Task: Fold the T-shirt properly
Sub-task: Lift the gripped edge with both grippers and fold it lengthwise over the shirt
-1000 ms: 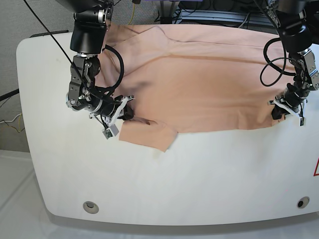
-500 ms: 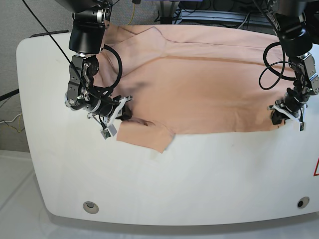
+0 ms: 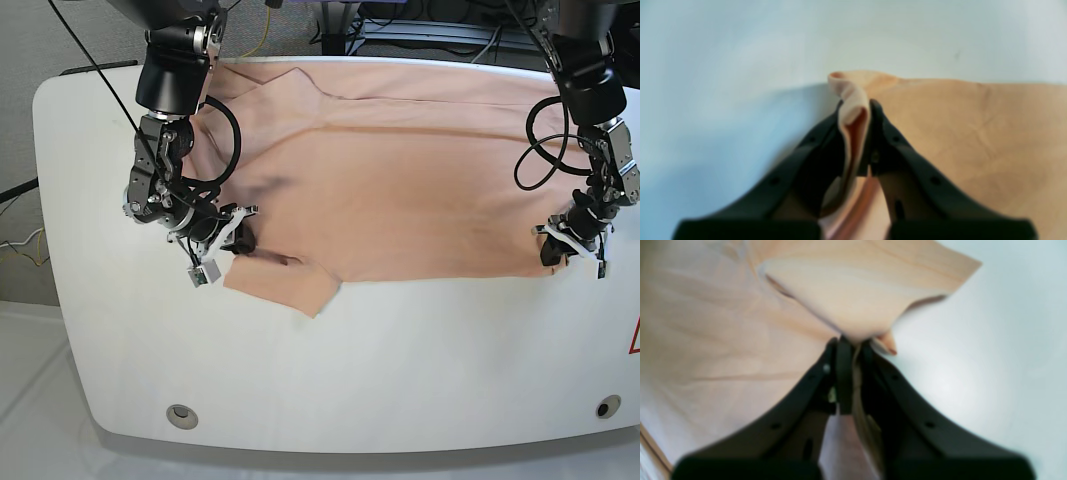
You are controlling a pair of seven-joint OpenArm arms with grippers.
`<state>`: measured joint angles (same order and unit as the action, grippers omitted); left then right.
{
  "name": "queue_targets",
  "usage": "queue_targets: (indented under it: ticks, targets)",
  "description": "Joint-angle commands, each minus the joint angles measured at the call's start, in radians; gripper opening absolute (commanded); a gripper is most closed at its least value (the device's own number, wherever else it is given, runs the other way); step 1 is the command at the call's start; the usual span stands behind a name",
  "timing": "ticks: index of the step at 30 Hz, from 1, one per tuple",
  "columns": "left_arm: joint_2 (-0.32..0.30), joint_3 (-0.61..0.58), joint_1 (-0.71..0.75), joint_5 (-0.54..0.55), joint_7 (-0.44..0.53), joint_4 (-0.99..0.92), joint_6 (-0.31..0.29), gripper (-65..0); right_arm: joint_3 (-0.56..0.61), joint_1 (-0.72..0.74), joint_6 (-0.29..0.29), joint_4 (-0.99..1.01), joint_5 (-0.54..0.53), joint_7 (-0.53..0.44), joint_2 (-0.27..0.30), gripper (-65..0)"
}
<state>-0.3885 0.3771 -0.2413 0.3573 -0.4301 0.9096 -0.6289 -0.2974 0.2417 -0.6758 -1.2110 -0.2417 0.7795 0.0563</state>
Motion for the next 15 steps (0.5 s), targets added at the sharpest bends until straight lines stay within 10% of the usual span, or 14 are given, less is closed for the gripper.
queue_targets:
  ticks: [1, 15]
  targets:
    - [-0.02, 0.004, -0.037, 0.013, 0.02, 0.016, -0.004, -62.4, 0.0, 0.041, 0.021, 0.016, -0.015, -0.041, 0.006, -65.0]
    - [-0.007, 0.001, -0.071, 0.012, 0.02, 0.019, -0.003, -62.4, 0.0, 0.1, 0.031, 0.099, -0.017, -0.101, 0.009, -65.0]
